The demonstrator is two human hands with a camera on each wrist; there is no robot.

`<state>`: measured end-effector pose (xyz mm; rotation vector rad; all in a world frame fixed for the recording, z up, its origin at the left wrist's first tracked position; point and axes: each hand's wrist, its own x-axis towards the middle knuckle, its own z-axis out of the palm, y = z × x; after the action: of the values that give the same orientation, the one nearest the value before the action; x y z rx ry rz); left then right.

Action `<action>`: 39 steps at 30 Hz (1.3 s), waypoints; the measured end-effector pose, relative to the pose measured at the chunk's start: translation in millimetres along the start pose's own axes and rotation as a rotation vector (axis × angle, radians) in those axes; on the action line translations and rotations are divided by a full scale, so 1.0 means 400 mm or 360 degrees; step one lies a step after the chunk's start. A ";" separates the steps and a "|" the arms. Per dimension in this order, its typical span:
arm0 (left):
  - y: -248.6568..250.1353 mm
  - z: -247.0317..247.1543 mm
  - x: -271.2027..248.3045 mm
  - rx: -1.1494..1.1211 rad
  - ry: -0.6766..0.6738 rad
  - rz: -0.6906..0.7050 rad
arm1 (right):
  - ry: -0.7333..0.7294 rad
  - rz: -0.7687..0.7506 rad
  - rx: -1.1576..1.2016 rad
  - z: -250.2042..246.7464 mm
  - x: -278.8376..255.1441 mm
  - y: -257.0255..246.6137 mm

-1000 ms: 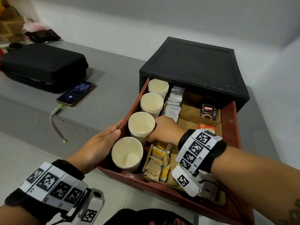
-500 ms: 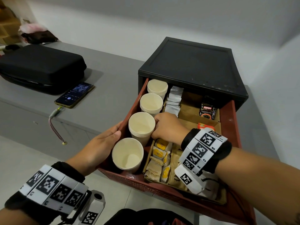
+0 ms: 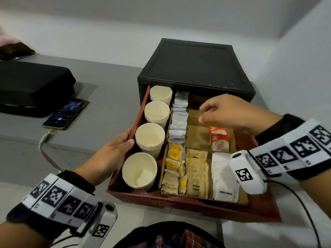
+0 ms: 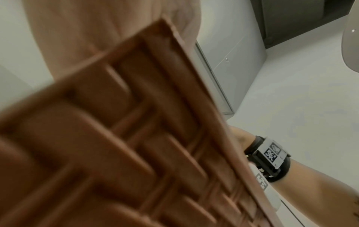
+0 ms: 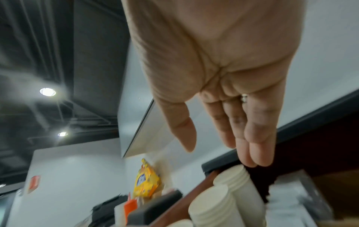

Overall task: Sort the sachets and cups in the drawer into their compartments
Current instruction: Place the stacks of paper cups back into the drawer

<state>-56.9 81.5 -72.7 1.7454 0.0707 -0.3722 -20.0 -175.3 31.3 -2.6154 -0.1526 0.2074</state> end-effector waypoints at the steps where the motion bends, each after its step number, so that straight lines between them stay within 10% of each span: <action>1: 0.007 -0.003 0.005 0.0025 -0.0009 -0.0004 | 0.0041 0.0035 0.0048 -0.015 -0.018 0.009; 14: 0.068 0.036 -0.031 0.0279 0.0065 0.0221 | 0.0301 0.0283 0.0556 0.044 -0.275 0.074; 22: 0.020 0.057 -0.072 0.0906 0.0172 0.0489 | 0.0409 0.0446 0.0135 0.192 -0.300 0.127; 39: 0.000 0.078 -0.104 0.1764 0.0128 0.0214 | 0.0112 0.0533 -0.0256 0.201 -0.335 0.111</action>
<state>-102.6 58.0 -65.8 2.8392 -0.2423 -0.2446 -162.5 -194.8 -44.0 -2.7910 0.3075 0.2259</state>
